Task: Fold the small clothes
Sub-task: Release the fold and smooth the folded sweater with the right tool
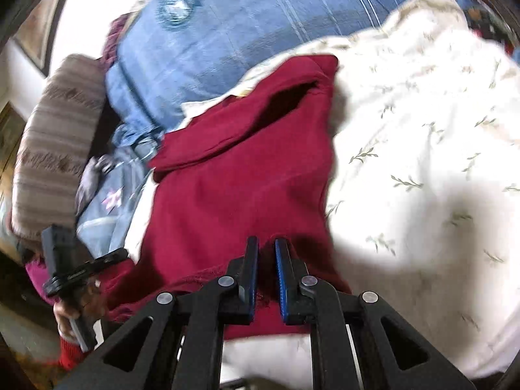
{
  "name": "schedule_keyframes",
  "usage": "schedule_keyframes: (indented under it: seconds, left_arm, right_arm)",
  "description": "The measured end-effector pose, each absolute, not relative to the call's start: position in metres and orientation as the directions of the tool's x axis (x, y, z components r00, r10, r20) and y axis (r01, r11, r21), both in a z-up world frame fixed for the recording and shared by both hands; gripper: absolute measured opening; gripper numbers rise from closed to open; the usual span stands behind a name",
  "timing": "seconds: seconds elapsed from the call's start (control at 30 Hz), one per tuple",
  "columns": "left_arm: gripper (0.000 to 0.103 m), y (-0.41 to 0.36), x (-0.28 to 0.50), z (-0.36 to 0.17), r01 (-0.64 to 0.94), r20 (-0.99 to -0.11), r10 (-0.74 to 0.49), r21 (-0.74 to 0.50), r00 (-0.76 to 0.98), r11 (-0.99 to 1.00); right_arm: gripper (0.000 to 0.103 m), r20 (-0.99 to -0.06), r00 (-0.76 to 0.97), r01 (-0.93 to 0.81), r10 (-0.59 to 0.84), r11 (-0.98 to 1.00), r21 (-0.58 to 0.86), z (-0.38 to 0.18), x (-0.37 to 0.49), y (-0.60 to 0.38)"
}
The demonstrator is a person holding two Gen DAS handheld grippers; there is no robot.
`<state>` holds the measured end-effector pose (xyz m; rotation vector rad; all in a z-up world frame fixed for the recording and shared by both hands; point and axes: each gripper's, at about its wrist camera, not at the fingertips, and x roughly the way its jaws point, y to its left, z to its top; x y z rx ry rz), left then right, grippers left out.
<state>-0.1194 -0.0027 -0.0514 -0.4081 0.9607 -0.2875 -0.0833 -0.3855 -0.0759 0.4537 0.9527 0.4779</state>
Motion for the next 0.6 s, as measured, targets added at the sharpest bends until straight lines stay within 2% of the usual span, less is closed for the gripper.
schedule_keyframes:
  seconds: [0.17, 0.3, 0.37, 0.4, 0.43, 0.47, 0.6]
  left_arm:
    - [0.004, 0.007, -0.089, -0.068, -0.001, -0.75, -0.38, -0.452, 0.542, 0.892]
    - [0.004, 0.001, -0.085, -0.07, 0.026, -0.744, -0.4, -0.459, 0.535, 0.888]
    - [0.004, 0.0, -0.083, -0.071, 0.035, -0.74, -0.399, -0.455, 0.542, 0.89]
    - [0.005, 0.0, -0.08, -0.073, 0.038, -0.738, -0.4, -0.455, 0.544, 0.89]
    - [0.005, 0.001, -0.079, -0.075, 0.039, -0.737, -0.401, -0.455, 0.544, 0.89]
    - [0.005, 0.001, -0.076, -0.078, 0.038, -0.735, -0.401, -0.456, 0.547, 0.889]
    - [0.01, 0.0, -0.074, -0.084, 0.043, -0.731, -0.396, -0.45, 0.556, 0.892]
  right_arm:
    - [0.01, -0.68, 0.489, -0.17, 0.546, 0.824, 0.54, -0.084, -0.06, -0.371]
    - [0.012, -0.691, 0.479, -0.173, 0.542, 0.83, 0.531, -0.075, -0.056, -0.373]
    - [0.02, -0.665, 0.503, -0.175, 0.552, 0.818, 0.547, -0.062, -0.053, -0.381]
    - [0.031, -0.637, 0.534, -0.166, 0.557, 0.807, 0.567, -0.052, -0.048, -0.39]
    - [0.048, -0.62, 0.56, -0.151, 0.55, 0.803, 0.576, -0.046, -0.044, -0.394]
    - [0.054, -0.601, 0.598, -0.129, 0.531, 0.803, 0.581, -0.037, -0.036, -0.402]
    - [0.056, -0.587, 0.647, -0.057, 0.487, 0.798, 0.599, -0.026, 0.025, -0.422]
